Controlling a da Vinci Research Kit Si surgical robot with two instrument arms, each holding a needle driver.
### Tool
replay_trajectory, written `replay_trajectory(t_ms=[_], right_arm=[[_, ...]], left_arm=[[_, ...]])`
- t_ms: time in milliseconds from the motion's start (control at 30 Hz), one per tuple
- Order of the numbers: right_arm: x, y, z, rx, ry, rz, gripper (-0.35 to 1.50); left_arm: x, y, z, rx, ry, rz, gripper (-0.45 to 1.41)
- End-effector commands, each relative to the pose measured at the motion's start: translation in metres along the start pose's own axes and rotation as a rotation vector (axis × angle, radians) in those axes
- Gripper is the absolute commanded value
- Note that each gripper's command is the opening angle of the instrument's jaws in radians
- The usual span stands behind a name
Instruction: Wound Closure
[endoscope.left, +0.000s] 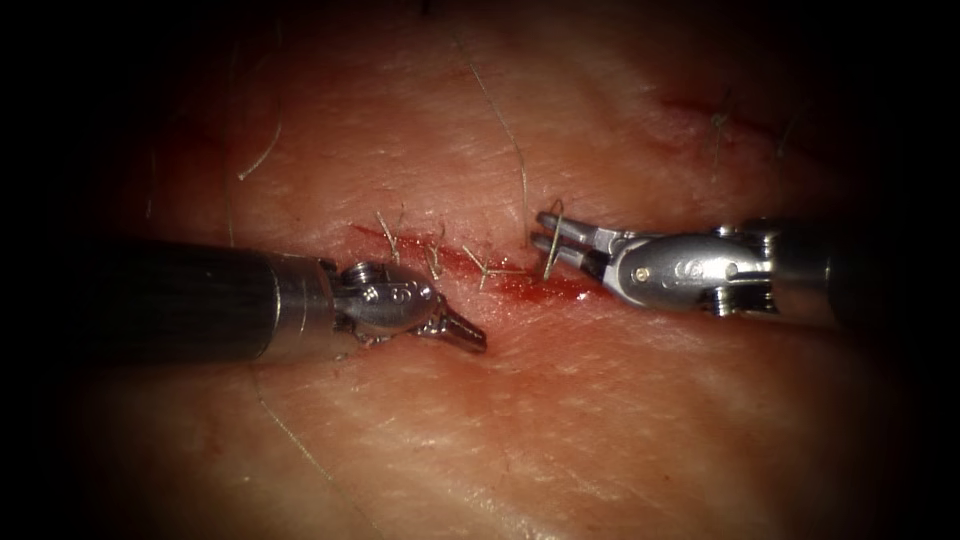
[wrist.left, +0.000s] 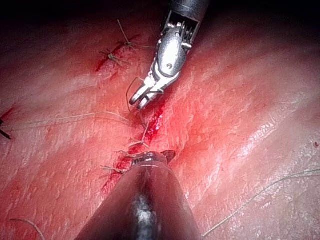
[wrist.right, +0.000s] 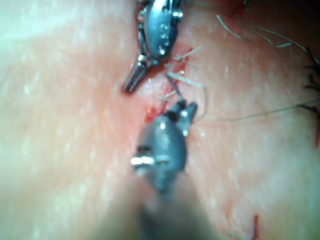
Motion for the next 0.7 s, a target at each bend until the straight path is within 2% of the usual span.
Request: replay_trajectory(t_ms=[33,267,700], right_arm=[[-0.0001,-0.0004,0.0009,0.0,0.008,0.007,-0.35],[0.0002,-0.0007,0.0012,0.011,0.028,0.048,-0.35],[0.0011,0.0003,-0.0005,0.05,0.019,0.094,-0.35]], left_arm=[[-0.0001,-0.0001,0.0009,-0.003,0.0,-0.001,-0.45],[-0.0002,-0.0001,0.0007,-0.004,0.0,0.0,-0.45],[-0.0003,-0.0003,0.0006,0.0,0.0,0.001,-0.45]])
